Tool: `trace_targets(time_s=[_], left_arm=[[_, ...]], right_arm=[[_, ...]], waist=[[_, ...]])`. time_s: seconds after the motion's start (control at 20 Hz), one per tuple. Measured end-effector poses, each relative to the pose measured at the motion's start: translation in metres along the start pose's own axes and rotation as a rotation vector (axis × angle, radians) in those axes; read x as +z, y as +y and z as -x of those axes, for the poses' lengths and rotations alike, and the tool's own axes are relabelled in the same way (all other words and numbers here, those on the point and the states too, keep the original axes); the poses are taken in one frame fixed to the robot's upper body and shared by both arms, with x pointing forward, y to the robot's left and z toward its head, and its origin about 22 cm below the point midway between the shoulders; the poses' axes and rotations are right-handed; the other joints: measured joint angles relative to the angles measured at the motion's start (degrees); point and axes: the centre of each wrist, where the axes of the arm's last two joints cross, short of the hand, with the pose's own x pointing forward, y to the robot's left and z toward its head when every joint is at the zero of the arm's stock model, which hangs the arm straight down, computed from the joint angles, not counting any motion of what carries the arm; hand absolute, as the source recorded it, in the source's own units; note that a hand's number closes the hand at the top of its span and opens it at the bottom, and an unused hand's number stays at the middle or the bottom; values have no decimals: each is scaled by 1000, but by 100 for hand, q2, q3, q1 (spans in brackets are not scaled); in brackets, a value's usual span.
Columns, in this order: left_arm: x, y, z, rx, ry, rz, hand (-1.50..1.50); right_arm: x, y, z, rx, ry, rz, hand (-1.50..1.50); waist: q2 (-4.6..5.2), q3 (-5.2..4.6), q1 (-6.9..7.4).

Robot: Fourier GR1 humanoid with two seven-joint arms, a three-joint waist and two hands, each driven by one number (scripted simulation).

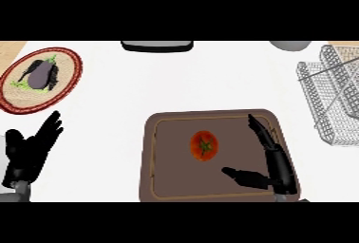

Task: Pick the tomato from the tray and place it in the tiered basket

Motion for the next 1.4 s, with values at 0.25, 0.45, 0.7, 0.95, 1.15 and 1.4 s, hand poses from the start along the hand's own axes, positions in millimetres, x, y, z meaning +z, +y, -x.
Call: trace_targets(time_s=[0.25,0.45,0.7,0.95,1.15,1.4], left_arm=[[5,2,3,4,-4,-2,0],[9,3,3,10,10,-2,0],[16,5,5,14,11,0,0],[16,2,8,10,2,-8,0],[13,9,7,8,13,-10,0],[13,7,8,18,2,-8,0]], right_arm=[[-20,2,-40,142,86,-202,-150],[-35,11,-89,194,118,-268,-150],[-45,29,-131,224,195,-339,-150],[-54,24,-152,271,293,-413,-150],[-52,22,-156,322,360,-423,-150],[-48,8,-151,342,418,-409,-150]], waist=[[7,19,-24],[16,27,-58],[26,32,-62],[28,47,-71],[31,50,-82],[28,56,-87]])
